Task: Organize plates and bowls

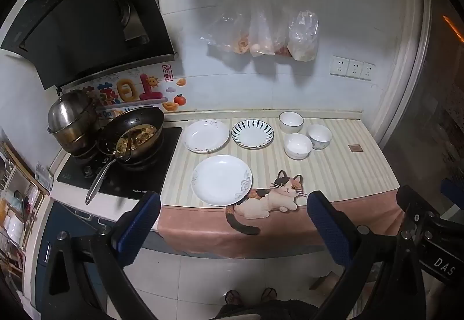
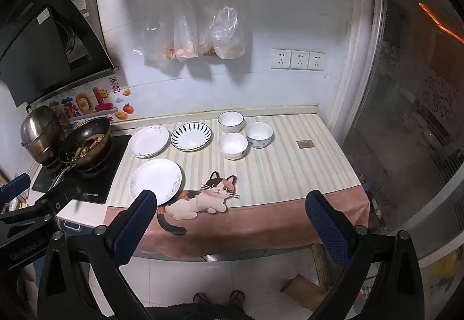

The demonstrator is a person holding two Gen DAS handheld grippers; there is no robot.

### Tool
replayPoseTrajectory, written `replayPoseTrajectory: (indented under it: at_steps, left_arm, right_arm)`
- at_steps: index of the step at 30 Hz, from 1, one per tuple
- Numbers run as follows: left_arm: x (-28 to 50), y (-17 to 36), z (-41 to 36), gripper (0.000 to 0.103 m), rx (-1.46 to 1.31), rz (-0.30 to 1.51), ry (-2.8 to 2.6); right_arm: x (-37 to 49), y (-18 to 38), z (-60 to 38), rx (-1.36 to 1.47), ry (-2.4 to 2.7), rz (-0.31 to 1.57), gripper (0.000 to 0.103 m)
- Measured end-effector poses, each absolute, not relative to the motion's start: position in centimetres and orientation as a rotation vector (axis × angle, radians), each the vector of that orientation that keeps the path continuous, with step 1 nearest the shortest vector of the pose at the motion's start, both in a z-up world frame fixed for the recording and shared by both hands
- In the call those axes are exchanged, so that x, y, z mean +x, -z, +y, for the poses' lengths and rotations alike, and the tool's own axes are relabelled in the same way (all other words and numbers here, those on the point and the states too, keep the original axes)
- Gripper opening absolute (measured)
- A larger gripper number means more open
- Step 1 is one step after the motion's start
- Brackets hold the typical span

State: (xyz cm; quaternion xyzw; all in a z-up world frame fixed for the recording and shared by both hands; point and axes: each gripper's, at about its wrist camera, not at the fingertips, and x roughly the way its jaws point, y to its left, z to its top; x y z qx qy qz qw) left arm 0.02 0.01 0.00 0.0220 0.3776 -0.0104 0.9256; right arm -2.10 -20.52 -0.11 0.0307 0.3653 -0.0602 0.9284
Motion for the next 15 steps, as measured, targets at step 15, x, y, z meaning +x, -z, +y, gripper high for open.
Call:
replayPoseTrajectory:
  at_steps: [15]
  left_arm:
    - [-0.08,-0.15,0.23,0.103,0.039,0.755,0.015]
  right_arm:
    - [-1.61,-0.38,-20.39,0.061,0.129,0.748,0.103]
